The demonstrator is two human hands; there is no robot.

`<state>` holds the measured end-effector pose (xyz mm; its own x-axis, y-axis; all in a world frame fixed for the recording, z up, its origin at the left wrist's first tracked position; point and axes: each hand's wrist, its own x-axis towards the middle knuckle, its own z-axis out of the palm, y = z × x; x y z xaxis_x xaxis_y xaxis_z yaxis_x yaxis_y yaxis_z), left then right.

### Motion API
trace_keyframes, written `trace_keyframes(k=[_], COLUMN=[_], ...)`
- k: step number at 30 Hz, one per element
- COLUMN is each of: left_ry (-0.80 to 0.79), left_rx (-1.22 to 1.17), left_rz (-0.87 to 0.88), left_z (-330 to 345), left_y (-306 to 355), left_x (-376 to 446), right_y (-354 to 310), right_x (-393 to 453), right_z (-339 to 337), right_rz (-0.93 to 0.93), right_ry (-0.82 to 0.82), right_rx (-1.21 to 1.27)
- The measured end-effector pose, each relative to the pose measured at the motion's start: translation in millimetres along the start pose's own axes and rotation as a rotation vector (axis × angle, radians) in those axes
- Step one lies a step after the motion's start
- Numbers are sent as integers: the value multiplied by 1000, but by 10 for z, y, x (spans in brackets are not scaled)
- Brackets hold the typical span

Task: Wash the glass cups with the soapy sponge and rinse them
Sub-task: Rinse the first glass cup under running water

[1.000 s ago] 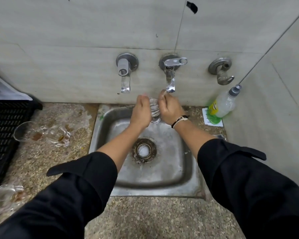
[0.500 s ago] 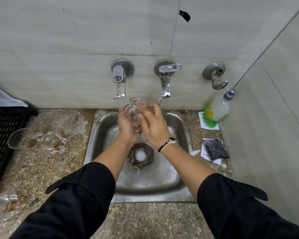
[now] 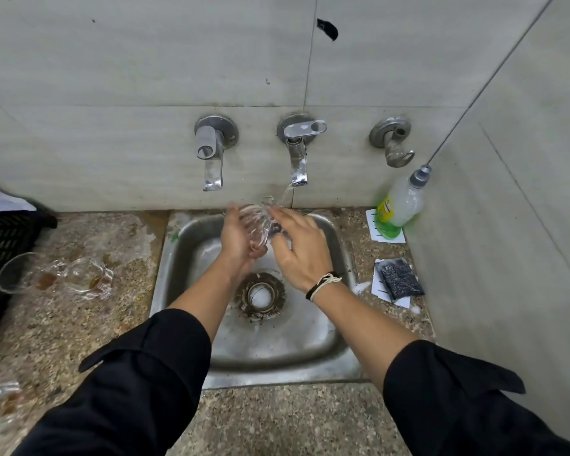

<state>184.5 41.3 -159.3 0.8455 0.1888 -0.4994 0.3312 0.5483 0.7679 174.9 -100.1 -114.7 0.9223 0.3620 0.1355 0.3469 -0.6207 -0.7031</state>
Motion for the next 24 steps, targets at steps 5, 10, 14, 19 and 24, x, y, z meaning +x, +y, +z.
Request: trace_keyframes(k=[5, 10, 14, 19, 24], left_ry=[72, 54, 78, 315, 174], left_rx=[12, 139, 586, 32, 15], left_rz=[10, -3, 283, 171, -16], left_z=[34, 74, 183, 499, 461], left_y=[-178, -105, -62, 18, 267], left_x=[78, 49, -107, -170, -97], right_y=[-31, -6, 41, -53, 70], right_x=[62, 130, 499, 451, 300], right_z=[-34, 2, -97, 73, -55], right_rz=[87, 189, 420, 338, 41], right_ry=[-9, 39, -89, 254, 114], right_rx=[17, 231, 205, 220, 214])
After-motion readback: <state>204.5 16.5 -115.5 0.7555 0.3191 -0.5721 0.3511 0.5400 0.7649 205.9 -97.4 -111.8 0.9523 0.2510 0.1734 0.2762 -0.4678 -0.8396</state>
